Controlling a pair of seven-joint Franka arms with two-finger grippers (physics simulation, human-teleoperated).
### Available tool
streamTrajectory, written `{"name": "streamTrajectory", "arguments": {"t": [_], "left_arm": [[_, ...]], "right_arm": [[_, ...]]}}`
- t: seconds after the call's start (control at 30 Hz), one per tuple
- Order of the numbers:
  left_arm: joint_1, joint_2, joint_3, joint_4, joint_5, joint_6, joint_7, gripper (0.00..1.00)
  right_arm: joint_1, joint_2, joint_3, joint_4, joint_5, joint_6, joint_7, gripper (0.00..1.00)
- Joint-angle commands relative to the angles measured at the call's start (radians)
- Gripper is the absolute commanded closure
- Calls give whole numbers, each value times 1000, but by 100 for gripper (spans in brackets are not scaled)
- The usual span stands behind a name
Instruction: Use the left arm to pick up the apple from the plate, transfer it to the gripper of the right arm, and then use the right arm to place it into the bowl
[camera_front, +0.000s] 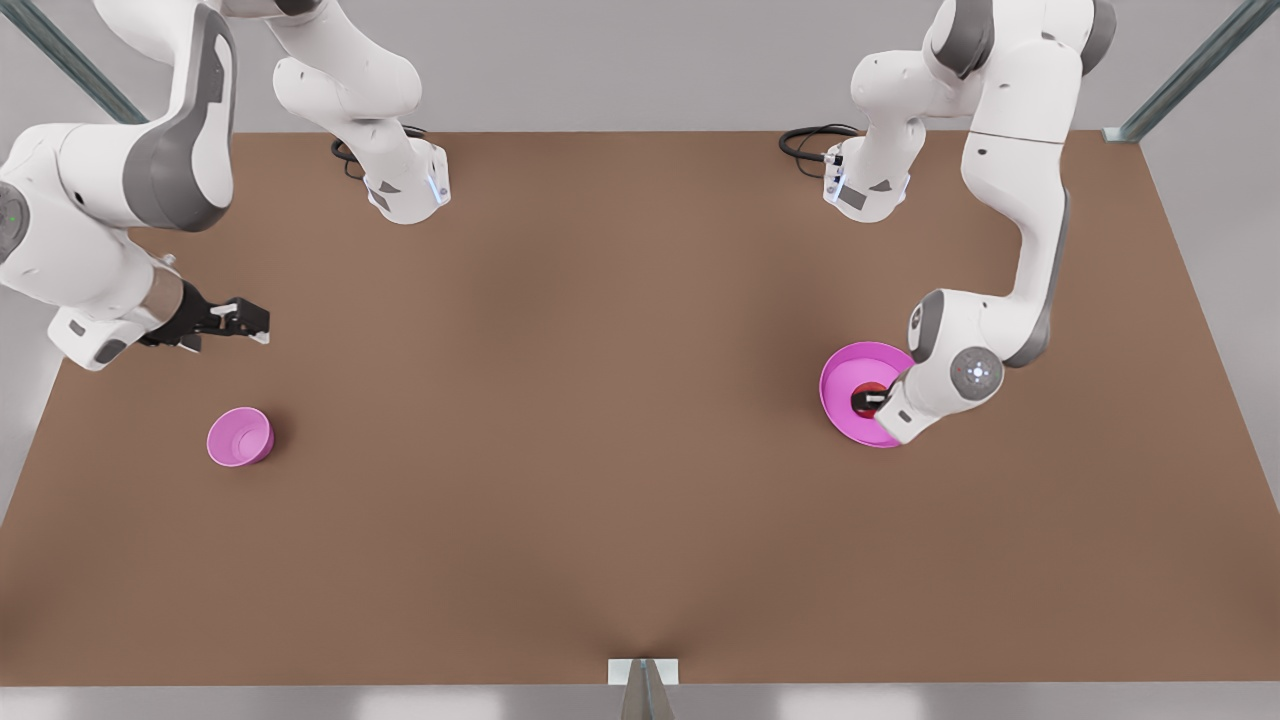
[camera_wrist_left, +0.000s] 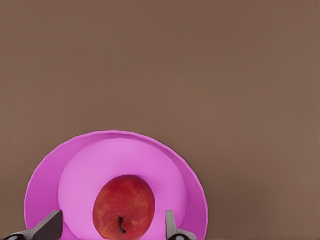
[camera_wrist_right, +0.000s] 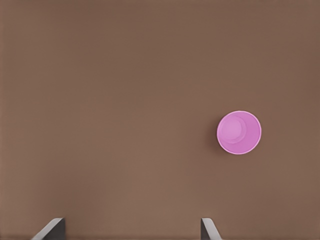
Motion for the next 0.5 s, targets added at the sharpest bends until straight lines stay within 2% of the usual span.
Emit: {"name": "streamTrajectory", "arguments": {"t": [0.0,0.47], "left_arm": [[-4,-2,1,-25,0,75,63,0],[-2,53,1,-66,3,159,63,0]], "right_arm": [[-1,0,0,0,1,3,-11,0],[7,1,1,-10,4,5,-11,0]]}}
